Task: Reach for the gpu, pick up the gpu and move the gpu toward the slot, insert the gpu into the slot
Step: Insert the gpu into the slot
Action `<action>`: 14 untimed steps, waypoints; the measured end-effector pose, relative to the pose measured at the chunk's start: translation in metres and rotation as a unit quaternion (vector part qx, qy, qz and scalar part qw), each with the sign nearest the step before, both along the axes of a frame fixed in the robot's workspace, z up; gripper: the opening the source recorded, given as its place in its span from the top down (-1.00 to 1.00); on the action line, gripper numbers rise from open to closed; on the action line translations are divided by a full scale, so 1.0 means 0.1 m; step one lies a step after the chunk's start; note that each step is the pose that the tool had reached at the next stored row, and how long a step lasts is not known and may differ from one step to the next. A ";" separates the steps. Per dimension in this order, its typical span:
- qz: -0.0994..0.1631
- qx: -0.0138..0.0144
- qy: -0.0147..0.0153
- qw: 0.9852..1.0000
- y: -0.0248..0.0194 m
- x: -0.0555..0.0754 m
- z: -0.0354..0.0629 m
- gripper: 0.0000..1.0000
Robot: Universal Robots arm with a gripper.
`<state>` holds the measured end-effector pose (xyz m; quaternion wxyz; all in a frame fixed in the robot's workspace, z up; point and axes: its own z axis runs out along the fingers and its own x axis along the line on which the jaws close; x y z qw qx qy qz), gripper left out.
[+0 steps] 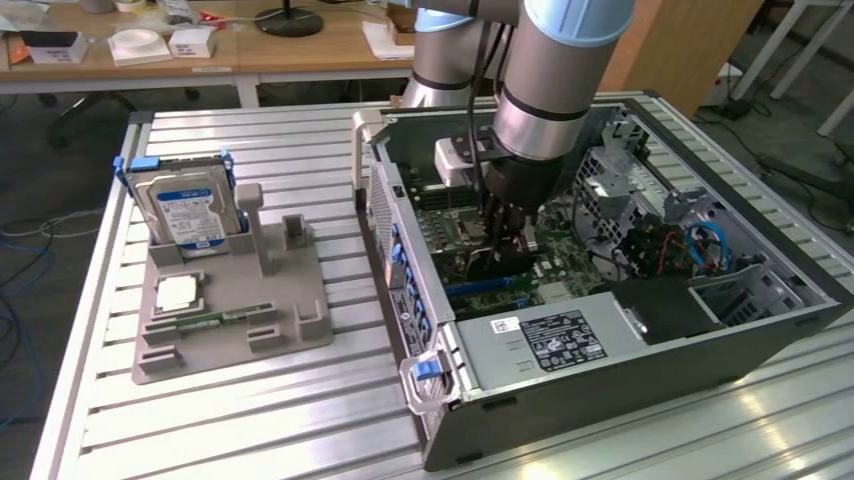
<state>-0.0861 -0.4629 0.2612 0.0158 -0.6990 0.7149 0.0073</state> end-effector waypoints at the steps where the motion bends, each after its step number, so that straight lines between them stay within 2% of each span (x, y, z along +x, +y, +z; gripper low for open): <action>1: 0.000 0.000 0.000 1.000 0.000 0.00 0.000 0.48; 14: 0.000 0.000 0.000 1.000 0.000 0.00 -0.026 0.48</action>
